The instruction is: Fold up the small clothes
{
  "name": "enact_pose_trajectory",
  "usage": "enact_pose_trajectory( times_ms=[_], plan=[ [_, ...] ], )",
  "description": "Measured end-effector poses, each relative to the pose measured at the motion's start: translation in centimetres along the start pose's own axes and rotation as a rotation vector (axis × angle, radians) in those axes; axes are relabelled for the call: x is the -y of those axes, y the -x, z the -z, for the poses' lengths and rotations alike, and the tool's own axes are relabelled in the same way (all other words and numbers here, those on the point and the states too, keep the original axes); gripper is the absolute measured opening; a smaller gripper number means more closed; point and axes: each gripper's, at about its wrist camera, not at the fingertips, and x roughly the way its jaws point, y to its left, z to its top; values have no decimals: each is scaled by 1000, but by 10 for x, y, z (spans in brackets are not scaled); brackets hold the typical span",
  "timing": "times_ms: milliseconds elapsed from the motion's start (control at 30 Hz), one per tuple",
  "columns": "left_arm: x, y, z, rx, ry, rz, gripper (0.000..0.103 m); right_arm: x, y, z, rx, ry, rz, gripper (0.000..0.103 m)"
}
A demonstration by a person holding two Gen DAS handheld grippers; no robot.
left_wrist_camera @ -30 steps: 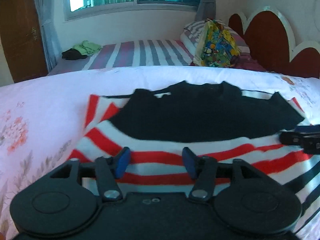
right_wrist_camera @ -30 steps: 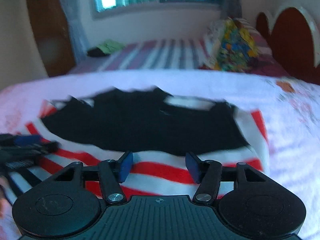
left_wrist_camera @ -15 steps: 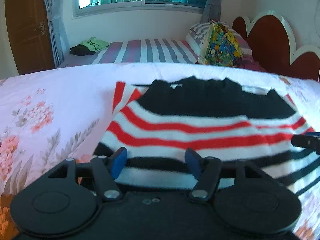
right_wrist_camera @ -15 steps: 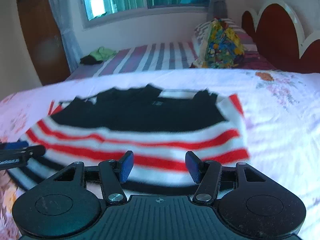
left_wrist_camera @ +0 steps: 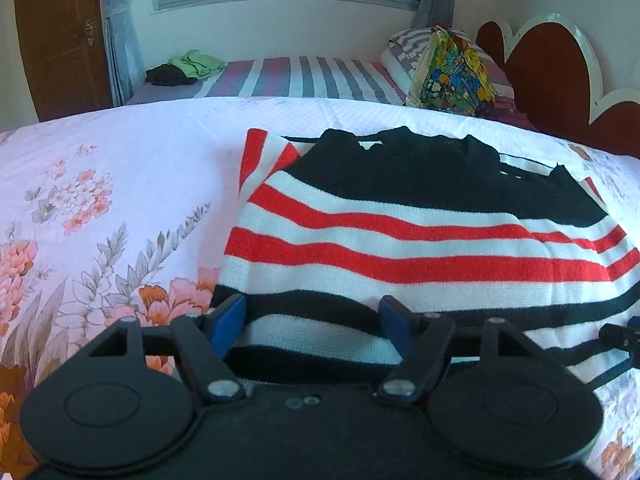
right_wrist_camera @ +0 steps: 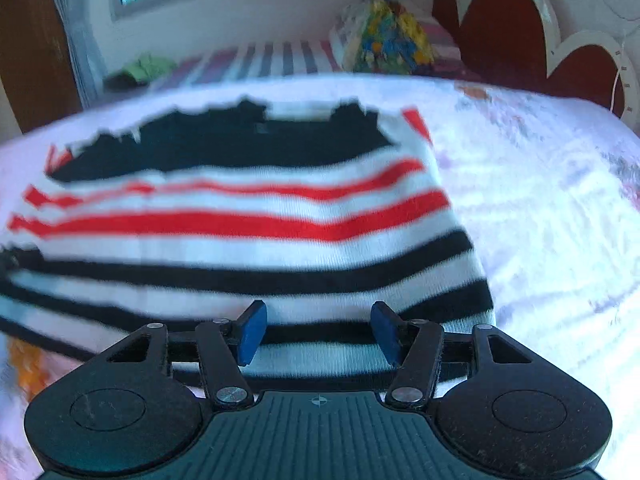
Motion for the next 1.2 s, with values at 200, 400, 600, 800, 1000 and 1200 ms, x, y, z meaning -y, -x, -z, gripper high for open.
enact_pose_trajectory(
  times_ms=[200, 400, 600, 800, 1000, 1200],
  plan=[
    [5, 2, 2, 5, -20, -13, 74, -4, -3, 0, -15, -9, 24, 59],
    [9, 3, 3, 11, -35, -29, 74, -8, -4, 6, 10, -8, 46, 65],
    [11, 4, 4, 20, -44, -44, 76, -5, -10, 1, -39, -5, -56, 103],
    [14, 13, 3, 20, -45, -46, 75, 0, -11, 5, -14, 28, -114, 103],
    [21, 34, -8, 50, -29, 1, 75, 16, 16, -7, 75, 72, -226, 103],
    [36, 38, -35, 77, -16, 28, 75, 45, 13, -46, 84, 42, -299, 103]
  ],
)
